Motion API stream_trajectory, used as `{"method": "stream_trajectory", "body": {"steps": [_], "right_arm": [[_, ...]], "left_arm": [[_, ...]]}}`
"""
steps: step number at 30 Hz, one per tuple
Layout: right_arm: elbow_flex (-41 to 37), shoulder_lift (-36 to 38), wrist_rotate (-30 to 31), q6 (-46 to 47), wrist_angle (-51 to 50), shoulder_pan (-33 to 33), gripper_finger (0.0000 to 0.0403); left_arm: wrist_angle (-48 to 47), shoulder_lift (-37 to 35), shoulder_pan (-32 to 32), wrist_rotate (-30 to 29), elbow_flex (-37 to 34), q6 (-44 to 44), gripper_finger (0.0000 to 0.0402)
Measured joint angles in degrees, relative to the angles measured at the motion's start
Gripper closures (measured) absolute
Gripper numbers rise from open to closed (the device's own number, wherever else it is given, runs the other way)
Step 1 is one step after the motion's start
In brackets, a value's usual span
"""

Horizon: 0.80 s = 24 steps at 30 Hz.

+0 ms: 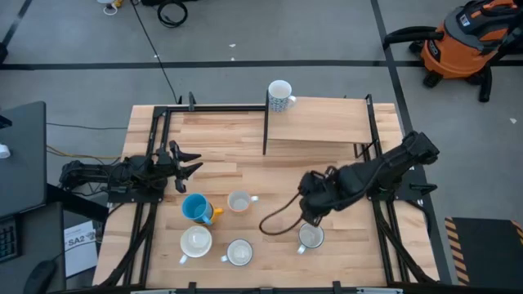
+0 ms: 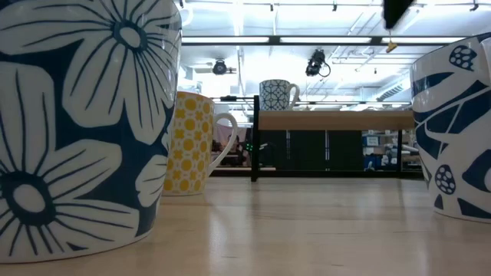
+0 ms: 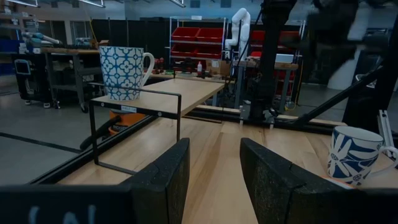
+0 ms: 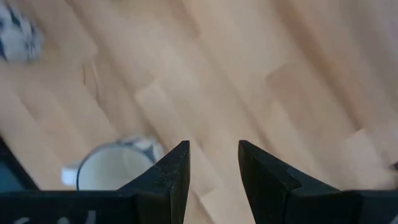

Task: Place coffee mugs
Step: Put the light blue pattern mug on the shelf

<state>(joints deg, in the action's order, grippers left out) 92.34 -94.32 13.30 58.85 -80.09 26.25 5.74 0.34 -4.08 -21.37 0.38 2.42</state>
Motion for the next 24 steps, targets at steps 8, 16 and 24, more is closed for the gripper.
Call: {"method": "stream_trajectory", "body": {"steps": [8,16,24], "right_arm": [[-8.4,0.0,-6.0,0.0,7.7,2.5,0.0261],[-11.9,0.0,-6.1,0.1,12.4,4.8,0.0261],[-14.7,0.0,-6.1,0.1,18.1,5.6,0.0261]], "left_arm": [[0.0,0.0,0.0,0.0,0.0,0.0,0.0253],[0.0,0.0,0.0,0.0,0.0,0.0,0.0253],[0.0,0.0,0.0,0.0,0.0,-0.1,0.0253]]}}
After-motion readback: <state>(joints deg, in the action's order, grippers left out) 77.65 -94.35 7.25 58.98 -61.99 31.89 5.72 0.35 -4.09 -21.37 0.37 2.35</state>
